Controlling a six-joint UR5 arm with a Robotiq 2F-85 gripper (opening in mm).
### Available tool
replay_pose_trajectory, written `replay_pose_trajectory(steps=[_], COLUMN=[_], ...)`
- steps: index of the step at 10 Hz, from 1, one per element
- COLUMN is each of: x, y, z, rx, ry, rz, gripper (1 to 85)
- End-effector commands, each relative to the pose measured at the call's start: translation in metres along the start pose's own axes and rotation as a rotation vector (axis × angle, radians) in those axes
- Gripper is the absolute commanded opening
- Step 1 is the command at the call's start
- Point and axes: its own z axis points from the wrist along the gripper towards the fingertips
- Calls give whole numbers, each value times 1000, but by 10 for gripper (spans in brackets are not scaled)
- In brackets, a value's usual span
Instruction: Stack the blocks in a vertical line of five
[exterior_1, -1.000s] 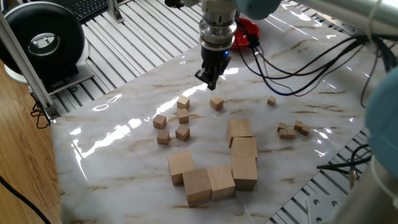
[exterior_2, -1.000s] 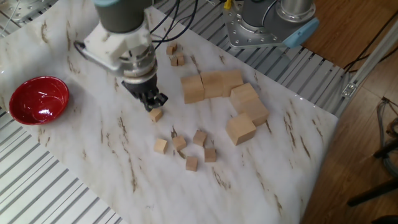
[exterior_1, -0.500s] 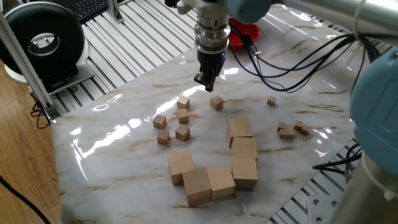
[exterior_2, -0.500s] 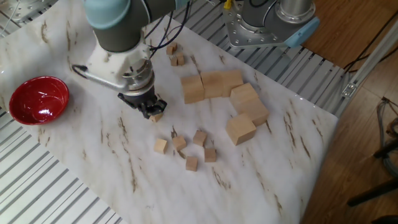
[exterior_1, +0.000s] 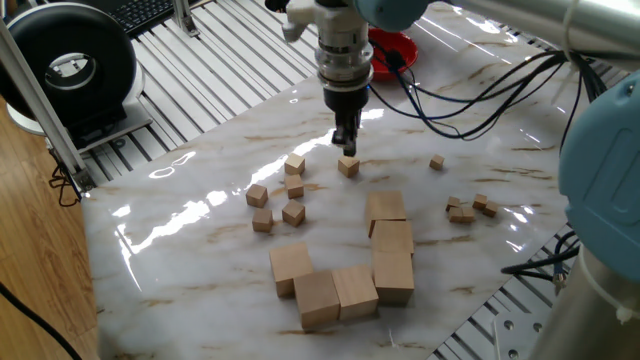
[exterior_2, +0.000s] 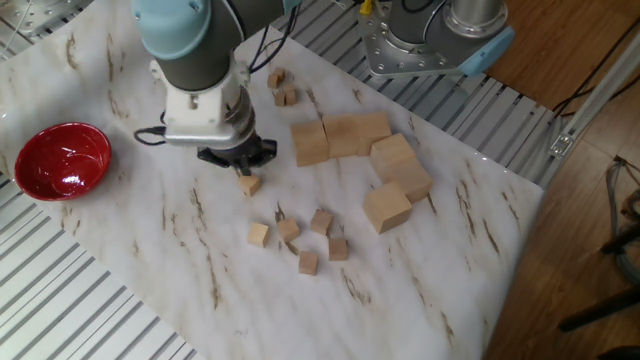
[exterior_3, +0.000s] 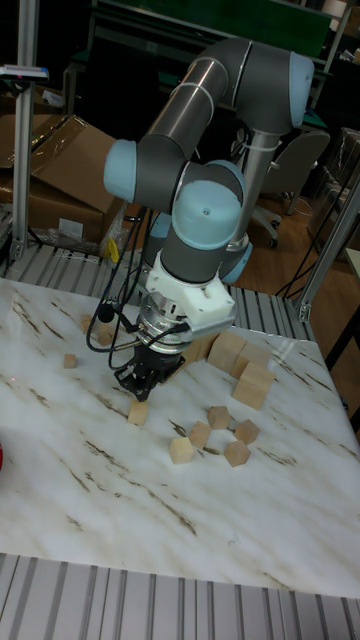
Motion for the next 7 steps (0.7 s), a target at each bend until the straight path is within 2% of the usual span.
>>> replay_pose_trajectory(steps=[1,2,3,4,5,6,7], x=[6,7,8,3,3,9,14], y=[-21,-22,-22,-18,-16,-22,-40], z=[1,1,2,3,3,3,2], rx=[72,68,54,27,18,41,108], ry=[16,17,13,-17,-15,12,42], rz=[-193,-173,-159,-139,-147,-206,-273], gripper=[510,520,577,610,627,633,643])
